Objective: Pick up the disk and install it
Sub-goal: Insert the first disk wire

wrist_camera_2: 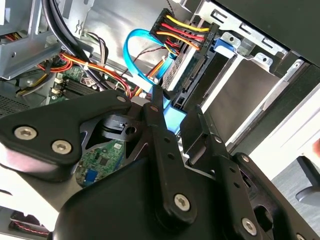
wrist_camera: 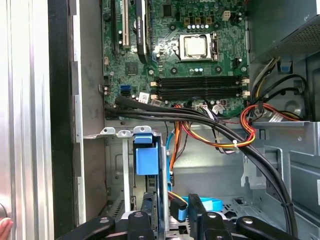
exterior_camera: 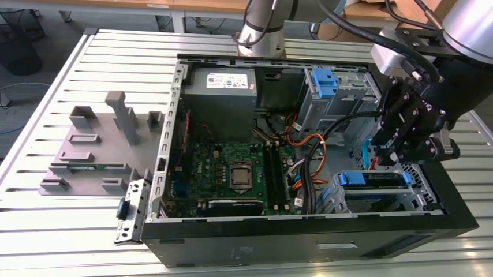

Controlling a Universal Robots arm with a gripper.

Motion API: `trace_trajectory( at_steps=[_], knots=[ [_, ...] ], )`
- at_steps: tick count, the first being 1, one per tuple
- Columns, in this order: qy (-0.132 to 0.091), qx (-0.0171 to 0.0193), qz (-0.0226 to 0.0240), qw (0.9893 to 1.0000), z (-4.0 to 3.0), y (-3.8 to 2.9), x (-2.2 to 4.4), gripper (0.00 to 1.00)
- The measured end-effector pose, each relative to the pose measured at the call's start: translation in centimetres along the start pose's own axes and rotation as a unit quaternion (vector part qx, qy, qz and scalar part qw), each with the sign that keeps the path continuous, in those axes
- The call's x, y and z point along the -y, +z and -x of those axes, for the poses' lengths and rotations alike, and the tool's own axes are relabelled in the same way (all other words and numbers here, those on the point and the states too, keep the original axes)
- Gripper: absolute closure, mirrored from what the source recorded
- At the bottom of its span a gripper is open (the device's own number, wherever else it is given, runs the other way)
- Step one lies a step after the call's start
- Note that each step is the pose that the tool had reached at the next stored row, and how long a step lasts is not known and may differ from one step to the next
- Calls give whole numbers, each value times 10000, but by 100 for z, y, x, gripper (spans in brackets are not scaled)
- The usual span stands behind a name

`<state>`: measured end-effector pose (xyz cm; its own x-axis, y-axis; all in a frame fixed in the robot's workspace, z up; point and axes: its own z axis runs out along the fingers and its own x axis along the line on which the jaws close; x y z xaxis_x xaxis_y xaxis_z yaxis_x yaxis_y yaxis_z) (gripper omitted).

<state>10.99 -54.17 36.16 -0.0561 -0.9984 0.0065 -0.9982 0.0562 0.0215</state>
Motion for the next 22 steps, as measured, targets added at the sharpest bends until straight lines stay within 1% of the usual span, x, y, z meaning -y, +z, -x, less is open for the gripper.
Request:
trace_trajectory(
  at_steps=[5, 14, 15, 16, 17, 18, 19, 21, 22],
  knots=[
    [0, -6, 0, 10000, 0, 26, 1, 59],
    [0, -6, 0, 10000, 0, 28, 1, 59],
    [0, -6, -1, 10000, 0, 28, 1, 60],
    [0, -6, 0, 10000, 0, 28, 1, 66],
    [0, -6, 0, 10000, 0, 28, 1, 66],
    [0, -6, -1, 10000, 0, 28, 1, 73],
    [0, -6, 0, 10000, 0, 29, 1, 73],
    [0, -6, 0, 10000, 0, 29, 1, 84],
    [0, -6, 0, 10000, 0, 29, 1, 84]
  ],
)
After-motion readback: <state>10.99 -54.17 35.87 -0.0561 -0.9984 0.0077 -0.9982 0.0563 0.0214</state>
